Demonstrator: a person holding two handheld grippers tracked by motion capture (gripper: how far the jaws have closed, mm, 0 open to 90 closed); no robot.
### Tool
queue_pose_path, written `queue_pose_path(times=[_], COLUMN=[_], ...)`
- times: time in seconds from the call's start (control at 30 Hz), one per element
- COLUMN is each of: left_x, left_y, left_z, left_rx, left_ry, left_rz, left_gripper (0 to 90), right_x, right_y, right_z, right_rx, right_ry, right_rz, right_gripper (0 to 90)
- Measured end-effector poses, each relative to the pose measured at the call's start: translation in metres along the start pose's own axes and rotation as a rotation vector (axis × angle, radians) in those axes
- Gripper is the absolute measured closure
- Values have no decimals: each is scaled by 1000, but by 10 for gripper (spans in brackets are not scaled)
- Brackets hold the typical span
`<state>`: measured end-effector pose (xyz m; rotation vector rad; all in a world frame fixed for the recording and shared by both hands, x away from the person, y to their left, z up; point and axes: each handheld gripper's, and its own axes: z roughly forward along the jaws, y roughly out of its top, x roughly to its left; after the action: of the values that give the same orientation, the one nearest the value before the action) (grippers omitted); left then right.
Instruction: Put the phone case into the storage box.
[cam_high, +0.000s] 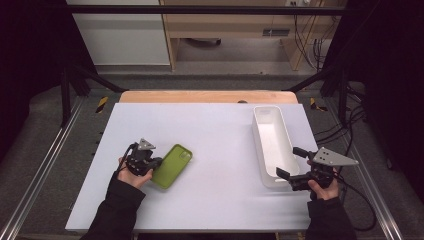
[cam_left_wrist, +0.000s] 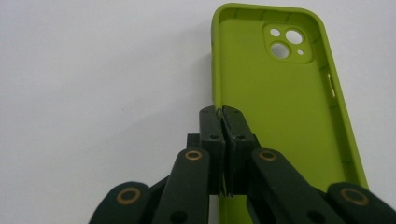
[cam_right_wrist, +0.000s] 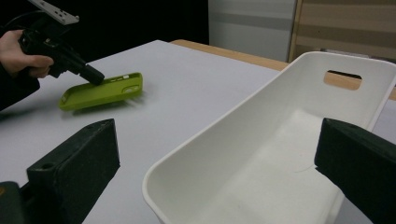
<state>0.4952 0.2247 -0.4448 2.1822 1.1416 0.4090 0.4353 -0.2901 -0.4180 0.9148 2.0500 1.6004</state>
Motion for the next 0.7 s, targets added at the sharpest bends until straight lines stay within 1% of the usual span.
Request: queue_pose_path(times=[0.07,0.1,0.27,0.3,0.37,0.43,0.7], left_x=[-1,-1,-4,-4,-6,-6,-11], left_y=[1,1,5,5,7,7,11], left_z=[-4,-4,-13,-13,-17,-19,-29], left_rx=[-19,-19,-55,-55,-75,-79,-119], left_ry=[0,0,-2,-2,-7,-8,-14], left_rz=[3,3,11,11,14,19,35], left_gripper=[879,879,880,879,879,879,879], right_x=[0,0,0,0,0,0,0], right_y=[0,0,0,0,0,0,0], right_z=[0,0,0,0,0,0,0], right_rx=[0,0,0,0,1,1,3], right_ry=[0,0,-2,-2,-2,-2,1], right_rz=[-1,-1,1,0,0,0,2], right_gripper=[5,5,5,5,5,5,5])
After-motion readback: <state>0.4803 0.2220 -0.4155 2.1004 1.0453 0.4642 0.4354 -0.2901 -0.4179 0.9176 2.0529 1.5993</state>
